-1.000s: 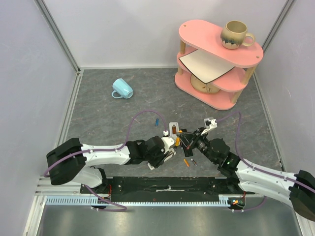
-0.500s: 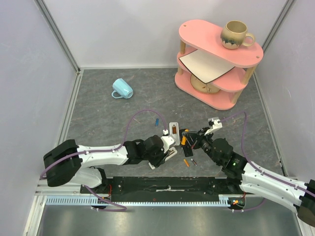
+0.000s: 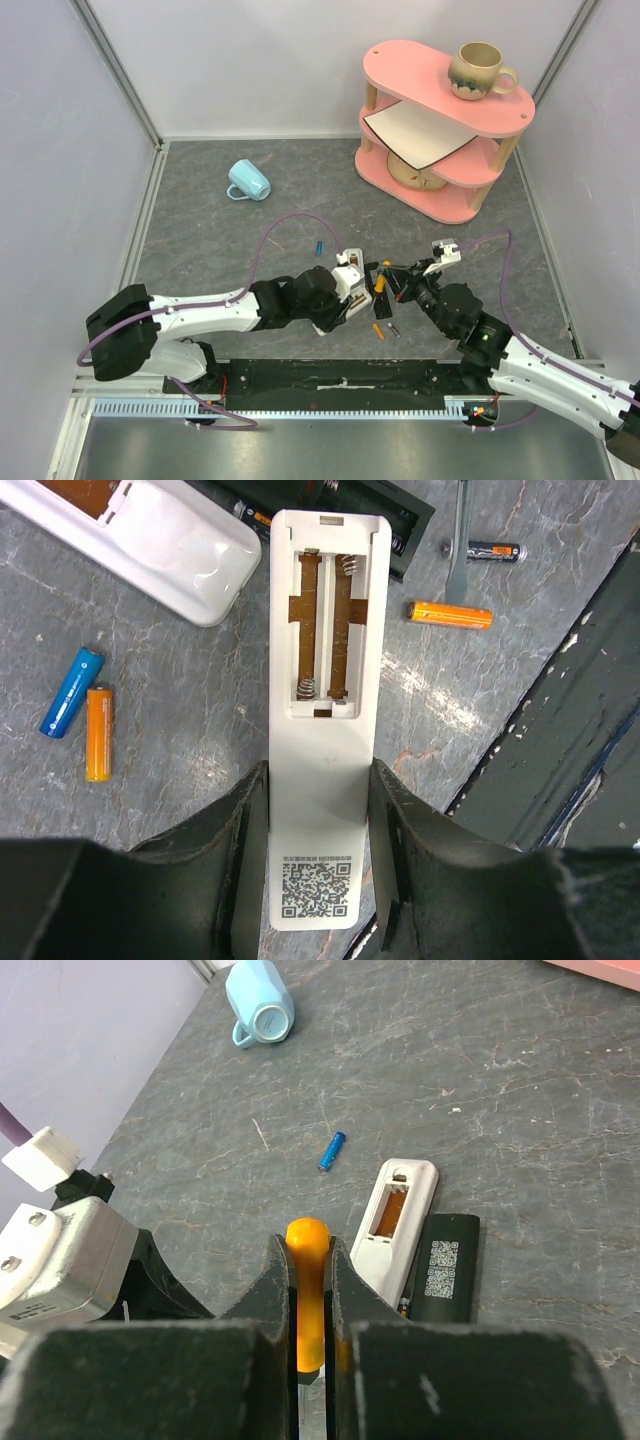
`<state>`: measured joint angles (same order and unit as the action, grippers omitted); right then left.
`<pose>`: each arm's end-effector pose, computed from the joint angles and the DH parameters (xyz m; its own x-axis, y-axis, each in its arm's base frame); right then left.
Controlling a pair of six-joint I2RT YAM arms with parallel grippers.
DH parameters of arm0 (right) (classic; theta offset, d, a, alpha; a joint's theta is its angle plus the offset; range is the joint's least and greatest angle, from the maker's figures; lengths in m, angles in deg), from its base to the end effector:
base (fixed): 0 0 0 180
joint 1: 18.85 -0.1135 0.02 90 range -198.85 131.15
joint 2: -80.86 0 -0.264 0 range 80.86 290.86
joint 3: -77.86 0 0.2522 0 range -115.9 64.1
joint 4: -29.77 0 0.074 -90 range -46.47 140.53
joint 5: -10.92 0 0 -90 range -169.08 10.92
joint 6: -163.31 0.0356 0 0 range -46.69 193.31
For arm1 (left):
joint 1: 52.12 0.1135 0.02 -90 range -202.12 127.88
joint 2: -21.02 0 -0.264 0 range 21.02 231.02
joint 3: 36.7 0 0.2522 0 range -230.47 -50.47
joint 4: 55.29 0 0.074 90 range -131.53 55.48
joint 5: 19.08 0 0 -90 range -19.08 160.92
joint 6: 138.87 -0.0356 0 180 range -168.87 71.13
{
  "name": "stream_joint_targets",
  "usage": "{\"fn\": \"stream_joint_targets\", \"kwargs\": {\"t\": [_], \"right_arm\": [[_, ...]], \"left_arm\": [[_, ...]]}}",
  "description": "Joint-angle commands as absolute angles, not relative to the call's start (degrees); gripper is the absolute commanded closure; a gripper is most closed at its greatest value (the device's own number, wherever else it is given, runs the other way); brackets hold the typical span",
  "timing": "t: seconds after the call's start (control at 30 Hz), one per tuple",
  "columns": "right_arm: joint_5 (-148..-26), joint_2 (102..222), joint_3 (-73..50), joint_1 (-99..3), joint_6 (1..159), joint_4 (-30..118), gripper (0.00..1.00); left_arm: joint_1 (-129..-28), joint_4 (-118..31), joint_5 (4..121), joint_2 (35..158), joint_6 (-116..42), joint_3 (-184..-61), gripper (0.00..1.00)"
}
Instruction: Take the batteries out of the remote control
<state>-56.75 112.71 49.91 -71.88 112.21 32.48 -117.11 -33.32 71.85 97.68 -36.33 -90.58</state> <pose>0.1032 0.1146 0.2233 -0.3754 0.4671 -0.8005 -0.3550 0.7254 0.5898 0.1144 -0.2439 0.1956 -0.4862 0.5287 -0.6957 0.8151 0.5614 -0.1430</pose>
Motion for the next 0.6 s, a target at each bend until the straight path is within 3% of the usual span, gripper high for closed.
{"fn": "stream_joint_targets", "kwargs": {"t": [0.0,0.33,0.57], "right_arm": [[-55.08,111.62,47.40,-72.02,111.63,33.51,1.00],[-55.26,111.62,47.23,-72.02,111.81,34.12,1.00],[-55.35,113.46,46.96,-72.02,111.90,33.95,1.00]], "left_arm": [[-116.89,-35.02,72.23,96.43,-37.18,-93.53,0.98],[-108.73,-32.47,73.21,92.74,-35.78,-95.55,0.98],[-93.37,-29.84,74.08,85.80,-30.33,-92.93,0.98]]}}
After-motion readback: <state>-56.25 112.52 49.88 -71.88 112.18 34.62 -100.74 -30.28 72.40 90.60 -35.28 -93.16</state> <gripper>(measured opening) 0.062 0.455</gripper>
